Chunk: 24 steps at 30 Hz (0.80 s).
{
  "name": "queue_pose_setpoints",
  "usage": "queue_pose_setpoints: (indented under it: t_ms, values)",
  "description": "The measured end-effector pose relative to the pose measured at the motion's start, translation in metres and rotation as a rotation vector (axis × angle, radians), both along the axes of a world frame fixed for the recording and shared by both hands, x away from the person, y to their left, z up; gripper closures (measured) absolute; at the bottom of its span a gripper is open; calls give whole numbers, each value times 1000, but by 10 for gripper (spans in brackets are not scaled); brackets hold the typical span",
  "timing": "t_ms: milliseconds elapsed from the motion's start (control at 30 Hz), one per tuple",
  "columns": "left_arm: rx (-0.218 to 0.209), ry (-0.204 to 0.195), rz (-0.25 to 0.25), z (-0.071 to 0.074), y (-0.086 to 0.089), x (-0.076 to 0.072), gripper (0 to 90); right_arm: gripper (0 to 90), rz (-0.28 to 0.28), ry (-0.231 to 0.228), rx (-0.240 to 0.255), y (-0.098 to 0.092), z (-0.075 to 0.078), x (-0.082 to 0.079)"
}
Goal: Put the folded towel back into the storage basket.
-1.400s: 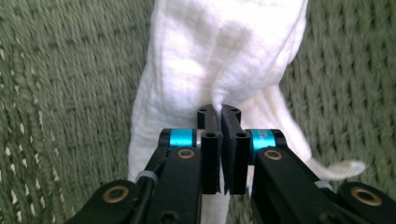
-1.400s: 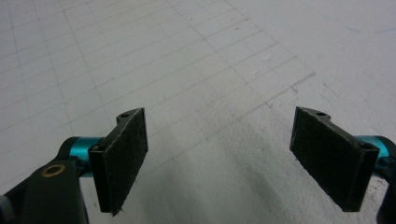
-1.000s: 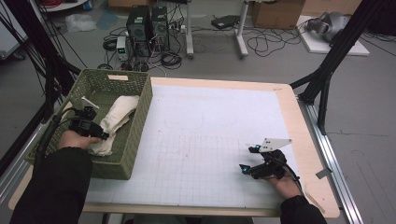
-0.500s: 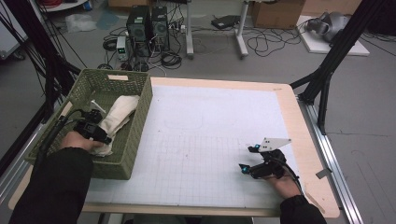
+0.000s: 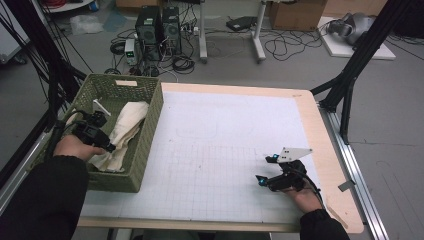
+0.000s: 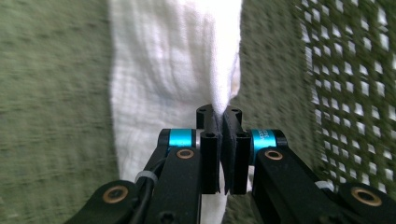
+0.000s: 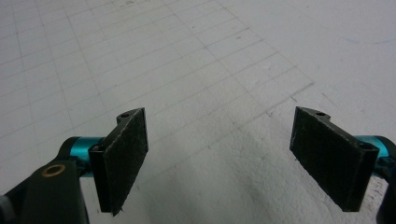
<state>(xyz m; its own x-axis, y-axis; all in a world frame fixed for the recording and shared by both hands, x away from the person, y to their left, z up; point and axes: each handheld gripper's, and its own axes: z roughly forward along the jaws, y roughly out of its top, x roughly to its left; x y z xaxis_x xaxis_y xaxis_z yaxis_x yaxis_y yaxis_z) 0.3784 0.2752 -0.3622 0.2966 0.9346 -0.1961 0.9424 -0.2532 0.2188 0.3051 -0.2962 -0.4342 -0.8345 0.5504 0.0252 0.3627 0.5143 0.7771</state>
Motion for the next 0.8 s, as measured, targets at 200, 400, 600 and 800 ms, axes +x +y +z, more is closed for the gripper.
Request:
queue_pose_setpoints:
  t_ms: [200,400,600,800]
  values:
    - [5,18,46,-25,-4,12,852,184,3,-1,-2,2,0,1]
    - [15,25,53,-37,-6,14,850,184,3,4,8,1,-1,3]
    - [-13,3,-15,-29,-6,10,733,184,3,0,7,0,0,2]
    - [-88,-73,-25,-7,6,5,658,184,6,0,3,2,0,2]
